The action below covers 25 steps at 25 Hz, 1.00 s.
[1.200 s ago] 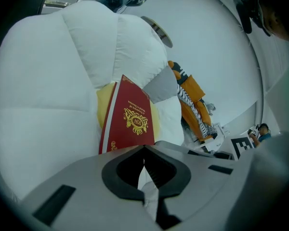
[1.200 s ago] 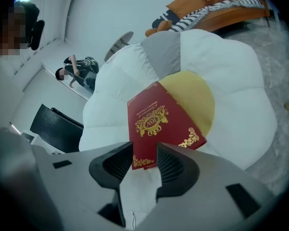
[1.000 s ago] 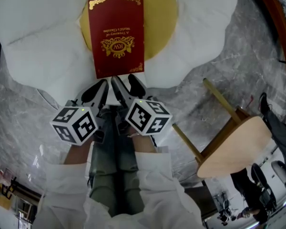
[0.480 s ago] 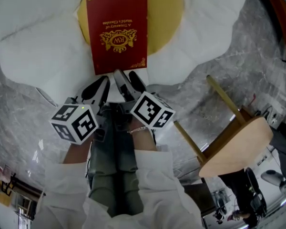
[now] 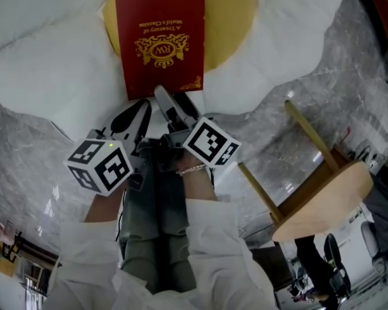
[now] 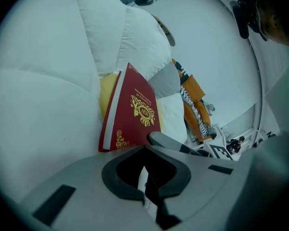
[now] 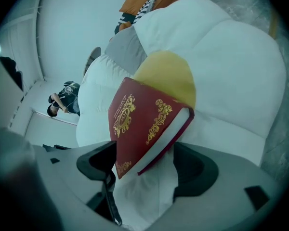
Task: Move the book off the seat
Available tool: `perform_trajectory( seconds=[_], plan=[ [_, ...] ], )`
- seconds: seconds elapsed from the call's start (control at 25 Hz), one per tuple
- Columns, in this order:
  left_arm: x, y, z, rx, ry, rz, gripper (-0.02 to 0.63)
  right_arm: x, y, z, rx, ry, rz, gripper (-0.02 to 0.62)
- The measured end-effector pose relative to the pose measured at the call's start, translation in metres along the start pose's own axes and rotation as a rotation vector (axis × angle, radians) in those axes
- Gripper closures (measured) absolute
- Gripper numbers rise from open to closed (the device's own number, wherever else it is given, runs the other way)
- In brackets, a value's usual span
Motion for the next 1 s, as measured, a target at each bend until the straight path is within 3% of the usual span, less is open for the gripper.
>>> perform_trajectory(
  seconds=[0.72, 1.0],
  plan=[
    [0.009, 0.003, -0.005, -0.028, 0.04, 0.03, 0.6, -0.018, 0.005, -0.02, -0.015, -0.066, -0.113, 0.224],
    [0.01, 0.005, -0.006, -0.019, 0.045, 0.023, 0.6, -0.018, -0.002, -0.031, -0.024, -0.152, -0.144, 0.215]
  ],
)
Point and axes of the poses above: the fingertips, and each gripper's own axes: z backward along the fingers, x to its left, y out of its underside, the point moved 8 cm from there along z, backward along the fingers, and after that the axes turned 5 degrees about -y, right-handed, at the moved point
